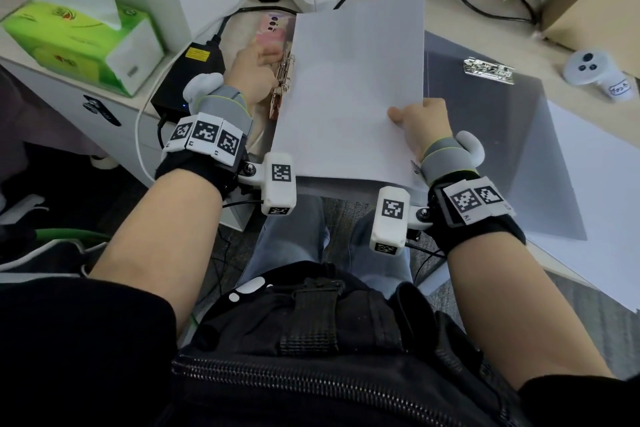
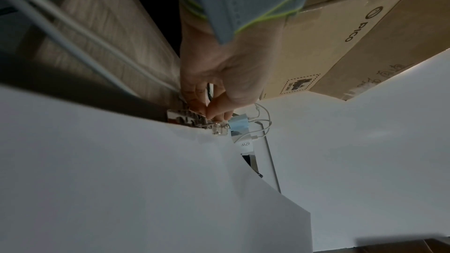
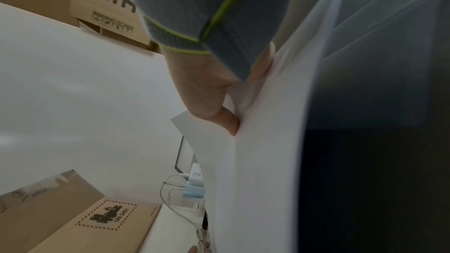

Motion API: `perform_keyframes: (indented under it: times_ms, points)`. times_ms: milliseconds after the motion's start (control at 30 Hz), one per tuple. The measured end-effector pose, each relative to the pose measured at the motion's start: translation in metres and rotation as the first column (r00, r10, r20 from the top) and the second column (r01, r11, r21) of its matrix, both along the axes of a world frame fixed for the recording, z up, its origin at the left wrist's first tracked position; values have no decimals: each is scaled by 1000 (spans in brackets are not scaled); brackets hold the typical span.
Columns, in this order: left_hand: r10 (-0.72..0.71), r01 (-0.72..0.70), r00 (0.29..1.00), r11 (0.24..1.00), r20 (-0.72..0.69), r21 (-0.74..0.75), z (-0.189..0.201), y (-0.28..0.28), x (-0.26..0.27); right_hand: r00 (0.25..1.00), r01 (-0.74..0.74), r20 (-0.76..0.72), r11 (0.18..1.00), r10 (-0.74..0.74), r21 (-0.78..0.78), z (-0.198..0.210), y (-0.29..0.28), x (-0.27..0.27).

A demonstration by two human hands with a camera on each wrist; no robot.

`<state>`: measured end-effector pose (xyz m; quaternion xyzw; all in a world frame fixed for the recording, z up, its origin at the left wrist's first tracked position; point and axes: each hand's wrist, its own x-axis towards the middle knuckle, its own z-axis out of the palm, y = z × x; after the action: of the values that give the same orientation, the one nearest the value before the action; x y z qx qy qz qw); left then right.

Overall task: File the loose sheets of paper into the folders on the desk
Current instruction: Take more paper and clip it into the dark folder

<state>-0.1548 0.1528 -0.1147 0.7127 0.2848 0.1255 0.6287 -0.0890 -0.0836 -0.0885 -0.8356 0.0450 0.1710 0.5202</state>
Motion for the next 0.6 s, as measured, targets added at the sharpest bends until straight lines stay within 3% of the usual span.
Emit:
perform_keyframes:
  times_ms: [167, 400, 600]
  points:
    - [-27, 37, 995, 994, 96, -107, 4, -2, -8, 1000, 16, -23, 1000, -16, -4, -5, 2, -2]
    - [164, -130, 982, 946, 91, -298, 13, -6, -30, 1000, -3, 1, 999, 3, -50, -1, 4, -5]
    - [113, -107, 992, 989, 52, -105, 10, -6, -42, 995, -99, 19, 991, 101, -94, 3, 1, -2]
